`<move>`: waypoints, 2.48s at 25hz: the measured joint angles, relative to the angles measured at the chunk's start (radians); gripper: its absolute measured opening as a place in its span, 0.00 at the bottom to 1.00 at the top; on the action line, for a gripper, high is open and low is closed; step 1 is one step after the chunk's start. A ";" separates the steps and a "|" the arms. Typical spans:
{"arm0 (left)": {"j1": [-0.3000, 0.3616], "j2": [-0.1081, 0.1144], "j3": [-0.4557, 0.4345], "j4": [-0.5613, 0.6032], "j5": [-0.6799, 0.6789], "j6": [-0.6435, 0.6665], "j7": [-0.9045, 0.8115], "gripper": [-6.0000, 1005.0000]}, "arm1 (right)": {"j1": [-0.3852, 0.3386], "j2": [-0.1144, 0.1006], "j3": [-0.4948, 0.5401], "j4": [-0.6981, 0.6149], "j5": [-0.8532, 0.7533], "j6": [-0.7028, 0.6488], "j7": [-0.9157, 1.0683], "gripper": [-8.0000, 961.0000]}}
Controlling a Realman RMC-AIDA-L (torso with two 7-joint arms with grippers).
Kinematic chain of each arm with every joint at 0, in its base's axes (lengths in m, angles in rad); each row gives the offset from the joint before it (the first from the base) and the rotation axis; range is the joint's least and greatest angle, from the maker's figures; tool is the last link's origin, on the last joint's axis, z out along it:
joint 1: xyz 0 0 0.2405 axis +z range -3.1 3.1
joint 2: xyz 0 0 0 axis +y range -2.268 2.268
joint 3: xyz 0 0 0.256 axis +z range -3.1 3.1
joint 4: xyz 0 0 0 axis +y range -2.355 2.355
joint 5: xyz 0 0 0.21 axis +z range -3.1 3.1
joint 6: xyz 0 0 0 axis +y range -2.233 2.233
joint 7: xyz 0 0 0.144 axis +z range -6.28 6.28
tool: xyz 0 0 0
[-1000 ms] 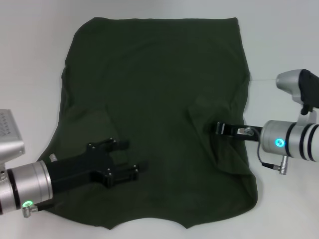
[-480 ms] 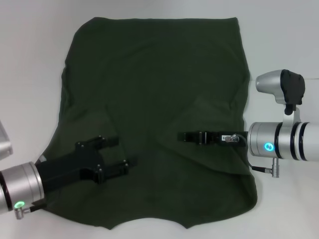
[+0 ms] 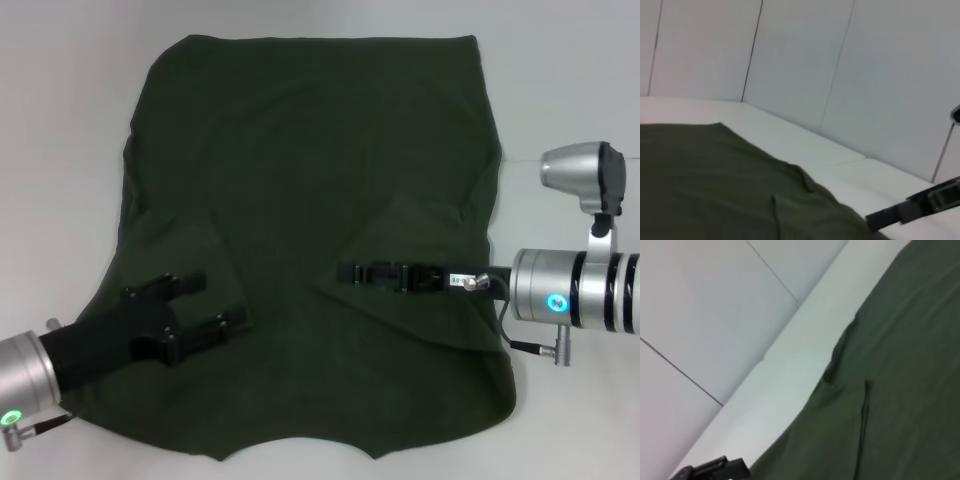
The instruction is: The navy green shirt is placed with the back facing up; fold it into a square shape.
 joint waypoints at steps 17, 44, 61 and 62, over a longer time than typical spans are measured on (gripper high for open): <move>0.099 0.003 -0.092 0.124 0.033 -0.073 -0.248 0.81 | -0.020 -0.002 0.000 -0.020 0.042 -0.008 -0.013 0.94; 0.130 0.022 -0.173 0.220 0.200 -0.099 -0.621 0.80 | -0.033 -0.024 0.003 -0.054 0.042 -0.005 -0.015 0.94; 0.136 0.023 -0.173 0.240 0.290 -0.087 -0.632 0.76 | -0.034 -0.028 0.007 -0.054 0.041 -0.005 -0.015 0.94; 0.136 0.023 -0.173 0.240 0.297 -0.084 -0.632 0.76 | -0.035 -0.027 0.007 -0.054 0.042 -0.005 -0.015 0.94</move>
